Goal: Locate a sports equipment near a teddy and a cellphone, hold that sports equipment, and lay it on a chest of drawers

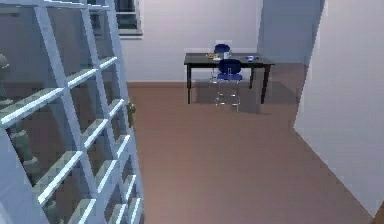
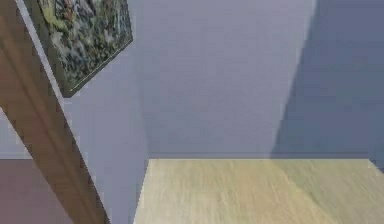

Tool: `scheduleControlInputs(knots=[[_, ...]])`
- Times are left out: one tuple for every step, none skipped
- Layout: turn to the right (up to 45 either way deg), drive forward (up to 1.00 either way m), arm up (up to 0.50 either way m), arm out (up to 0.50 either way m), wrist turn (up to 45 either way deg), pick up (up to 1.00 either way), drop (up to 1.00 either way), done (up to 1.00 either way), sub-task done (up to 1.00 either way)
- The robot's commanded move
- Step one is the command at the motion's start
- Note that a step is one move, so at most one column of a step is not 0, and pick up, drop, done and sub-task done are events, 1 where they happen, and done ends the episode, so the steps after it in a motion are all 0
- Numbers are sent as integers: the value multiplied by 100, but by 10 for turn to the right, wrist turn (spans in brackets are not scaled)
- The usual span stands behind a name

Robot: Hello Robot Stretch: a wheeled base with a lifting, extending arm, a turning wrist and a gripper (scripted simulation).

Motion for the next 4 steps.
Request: scheduleControlInputs(knots=[[0,100,0,0,0,0,0,0,0],[0,35,0,0,0,0,0,0,0],[-180,0,0,0,0,0,0,0,0],[0,60,0,0,0,0,0,0,0]])
